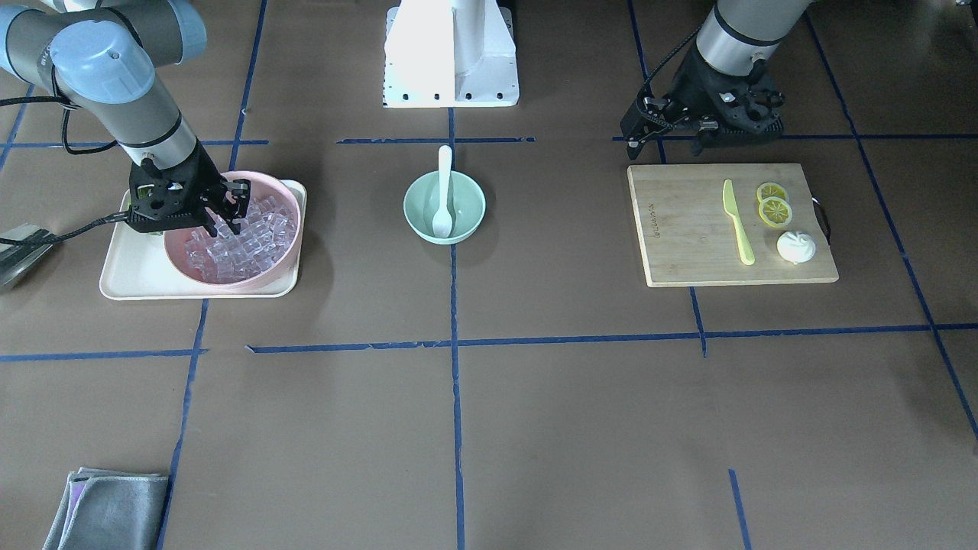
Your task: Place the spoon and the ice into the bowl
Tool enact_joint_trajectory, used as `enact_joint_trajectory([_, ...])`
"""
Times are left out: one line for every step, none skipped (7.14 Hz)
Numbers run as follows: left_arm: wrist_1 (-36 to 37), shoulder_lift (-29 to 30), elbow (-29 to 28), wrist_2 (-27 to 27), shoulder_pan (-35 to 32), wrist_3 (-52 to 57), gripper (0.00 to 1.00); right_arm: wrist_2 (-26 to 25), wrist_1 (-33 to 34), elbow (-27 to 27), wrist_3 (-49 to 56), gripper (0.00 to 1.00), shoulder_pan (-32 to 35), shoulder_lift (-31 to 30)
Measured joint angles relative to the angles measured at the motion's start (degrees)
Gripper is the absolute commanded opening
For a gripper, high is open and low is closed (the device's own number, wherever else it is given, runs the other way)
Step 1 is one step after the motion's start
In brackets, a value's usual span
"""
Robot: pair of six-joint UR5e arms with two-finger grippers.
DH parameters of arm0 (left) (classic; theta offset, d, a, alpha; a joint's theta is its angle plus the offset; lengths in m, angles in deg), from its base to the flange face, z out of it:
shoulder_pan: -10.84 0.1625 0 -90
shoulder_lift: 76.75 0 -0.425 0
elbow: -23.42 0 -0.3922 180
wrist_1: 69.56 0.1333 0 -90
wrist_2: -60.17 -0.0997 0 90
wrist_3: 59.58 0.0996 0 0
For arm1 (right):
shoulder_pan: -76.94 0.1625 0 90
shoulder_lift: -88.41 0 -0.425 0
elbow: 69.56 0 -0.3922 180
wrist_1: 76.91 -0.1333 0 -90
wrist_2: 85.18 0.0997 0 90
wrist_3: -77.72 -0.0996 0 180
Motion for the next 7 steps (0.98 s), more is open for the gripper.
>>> enact_joint_trajectory([0.02, -0.26, 0.24, 0.0, -0.04, 0.02, 1.0, 0.28, 2.7, 0.88, -0.02, 0.0, 0.29, 1.97])
enact_joint_trajectory([0.01, -1.22, 1.09, -0.02, -0.19, 0.08, 1.0, 0.38, 6.81, 1.29, -0.22, 0.0, 0.36, 5.9])
enact_joint_trajectory([0.01, -2.9, 2.36, -0.06, -0.72, 1.23, 1.0, 0.31, 10.78, 1.33, -0.61, 0.0, -0.12, 10.15])
enact_joint_trajectory([0.31, -5.2, 3.49, -0.07, -1.82, 5.2, 1.0, 0.09, 13.1, 1.23, -1.71, 0.0, -1.34, 13.41])
enact_joint_trajectory([0.76, -8.13, 4.42, -0.09, -3.75, 11.87, 1.0, -0.22, 14.0, 1.07, -4.19, 0.0, -3.05, 16.0])
enact_joint_trajectory([0.96, -11.49, 5.1, -0.07, -6.63, 19.29, 1.0, -0.88, 14.29, 0.71, -7.14, 0.0, -5.03, 18.45])
enact_joint_trajectory([1.02, -15.37, 5.49, -0.08, -9.97, 26.31, 1.0, -2.43, 14.39, -0.47, -10.25, 0.0, -7.46, 21.24])
